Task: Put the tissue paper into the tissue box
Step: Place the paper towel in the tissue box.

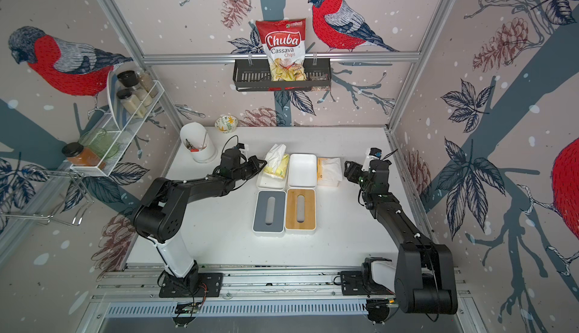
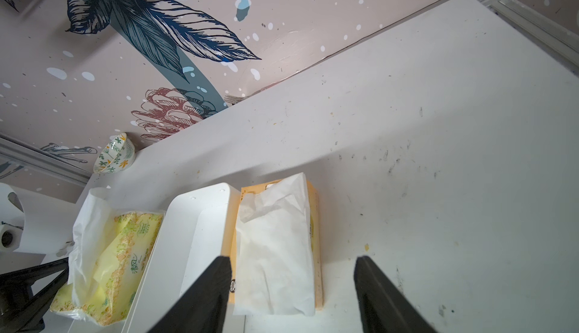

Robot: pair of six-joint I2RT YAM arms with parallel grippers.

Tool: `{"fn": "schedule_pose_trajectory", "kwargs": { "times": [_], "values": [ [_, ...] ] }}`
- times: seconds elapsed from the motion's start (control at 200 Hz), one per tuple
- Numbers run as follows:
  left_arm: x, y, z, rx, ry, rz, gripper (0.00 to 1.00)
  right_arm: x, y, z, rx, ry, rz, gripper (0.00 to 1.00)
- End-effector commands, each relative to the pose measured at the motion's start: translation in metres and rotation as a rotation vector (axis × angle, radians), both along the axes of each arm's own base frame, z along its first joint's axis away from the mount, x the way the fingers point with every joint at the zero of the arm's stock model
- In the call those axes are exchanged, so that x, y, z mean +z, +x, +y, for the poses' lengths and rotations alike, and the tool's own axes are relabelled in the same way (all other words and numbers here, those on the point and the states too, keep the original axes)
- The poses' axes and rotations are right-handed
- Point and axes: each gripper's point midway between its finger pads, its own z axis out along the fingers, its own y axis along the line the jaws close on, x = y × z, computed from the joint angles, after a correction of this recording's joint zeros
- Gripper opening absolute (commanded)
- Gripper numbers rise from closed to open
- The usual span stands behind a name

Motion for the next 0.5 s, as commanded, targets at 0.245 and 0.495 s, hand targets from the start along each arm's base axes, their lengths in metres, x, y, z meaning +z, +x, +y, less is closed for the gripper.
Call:
{"fn": "schedule_pose_trajectory", "kwargs": {
  "times": [0.245,0.495],
  "values": [
    [0.008,0.0,0.002,0.015,-0.004,-0.034,0.0,0.009,0.003,0.003,0.015,0.004,-0.029,0.68],
    [0.002,-0.002,0.001,0.023,0.015,-0.017,0.09,0.009,0.003,0.003,0.015,0.004,-0.027,0.68]
  ]
}}
